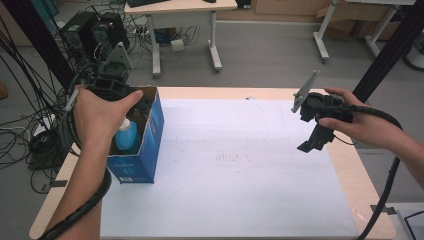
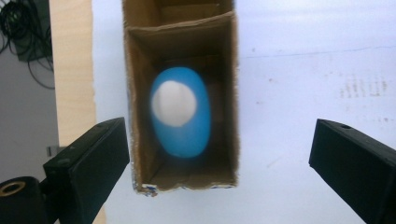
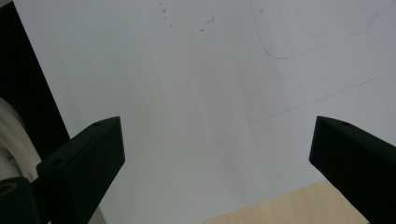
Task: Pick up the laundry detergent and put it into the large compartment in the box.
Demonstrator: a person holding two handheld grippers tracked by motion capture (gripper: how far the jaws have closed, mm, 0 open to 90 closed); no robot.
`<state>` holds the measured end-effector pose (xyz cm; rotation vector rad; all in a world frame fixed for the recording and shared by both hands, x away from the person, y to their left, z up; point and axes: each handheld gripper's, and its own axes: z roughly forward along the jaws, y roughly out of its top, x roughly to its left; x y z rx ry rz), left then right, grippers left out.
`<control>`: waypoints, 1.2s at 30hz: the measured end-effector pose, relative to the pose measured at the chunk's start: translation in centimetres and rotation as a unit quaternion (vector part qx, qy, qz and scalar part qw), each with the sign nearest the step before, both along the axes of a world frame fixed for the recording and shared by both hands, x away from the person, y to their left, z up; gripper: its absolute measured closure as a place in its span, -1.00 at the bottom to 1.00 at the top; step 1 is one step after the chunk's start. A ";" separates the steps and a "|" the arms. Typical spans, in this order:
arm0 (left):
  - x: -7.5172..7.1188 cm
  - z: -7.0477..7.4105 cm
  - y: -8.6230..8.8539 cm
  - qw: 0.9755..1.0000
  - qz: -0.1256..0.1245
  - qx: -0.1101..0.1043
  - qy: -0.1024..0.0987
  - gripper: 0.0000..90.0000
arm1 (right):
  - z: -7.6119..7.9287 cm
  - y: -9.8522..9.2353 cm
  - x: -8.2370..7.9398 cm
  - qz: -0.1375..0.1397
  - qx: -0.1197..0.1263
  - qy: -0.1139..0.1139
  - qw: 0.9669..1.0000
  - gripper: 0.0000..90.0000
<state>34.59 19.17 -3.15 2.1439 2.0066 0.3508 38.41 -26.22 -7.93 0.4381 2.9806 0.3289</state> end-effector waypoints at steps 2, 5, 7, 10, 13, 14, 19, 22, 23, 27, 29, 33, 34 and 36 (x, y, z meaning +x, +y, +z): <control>-0.2 0.2 -0.6 1.000 -0.010 0.003 -0.003 -0.91 | 0.1 -0.1 0.0 -0.001 0.000 -0.001 1.000 -0.93; -0.3 0.4 -1.6 1.000 -0.020 0.003 -0.005 -0.91 | 0.3 -0.3 -0.1 -0.002 0.001 -0.002 1.000 -0.93; -0.3 0.6 -2.3 1.000 -0.029 0.006 -0.007 -0.91 | 0.4 -0.4 0.0 -0.005 0.001 -0.002 1.000 -0.93; -0.3 0.8 -3.5 0.999 -0.045 0.008 -0.009 -0.91 | 0.7 -0.6 0.0 -0.006 0.003 -0.004 1.000 -0.93; -0.1 0.9 -4.5 0.998 -0.060 0.011 -0.007 -0.91 | 1.0 -0.8 0.1 -0.008 0.005 -0.005 1.000 -0.93; -0.1 0.9 -4.9 0.998 -0.065 0.012 -0.006 -0.91 | 1.1 -0.9 0.1 -0.009 0.006 -0.006 1.000 -0.93; 0.1 0.8 -6.2 0.996 -0.085 0.012 -0.004 -0.91 | 1.3 -1.1 0.1 -0.012 0.010 -0.007 1.000 -0.93; 0.2 0.5 -7.1 0.995 -0.100 0.012 -0.002 -0.91 | 1.3 -1.1 0.3 -0.013 0.007 -0.005 1.000 -0.93; 0.3 0.4 -7.2 0.995 -0.102 0.013 -0.001 -0.91 | 1.2 -1.1 0.4 -0.013 0.006 -0.004 1.000 -0.93; 0.8 -0.1 -7.8 0.994 -0.111 0.012 0.009 -0.91 | 1.2 -1.2 0.4 -0.014 0.008 -0.004 1.000 -0.93; 0.9 -0.4 -8.0 0.994 -0.110 0.011 0.011 -0.91 | 1.2 -1.3 0.4 -0.014 0.011 -0.006 1.000 -0.93; 1.2 -0.7 -8.1 0.994 -0.112 0.009 0.014 -0.91 | 1.2 -1.4 0.5 -0.015 0.010 -0.004 1.000 -0.93; 1.3 -0.8 -8.1 0.993 -0.114 0.008 0.015 -0.91 | 1.2 -1.4 0.6 -0.015 0.010 -0.004 1.000 -0.93; 1.4 -0.9 -8.3 0.993 -0.114 0.009 0.017 -0.91 | 1.2 -1.5 0.6 -0.017 0.012 -0.004 1.000 -0.93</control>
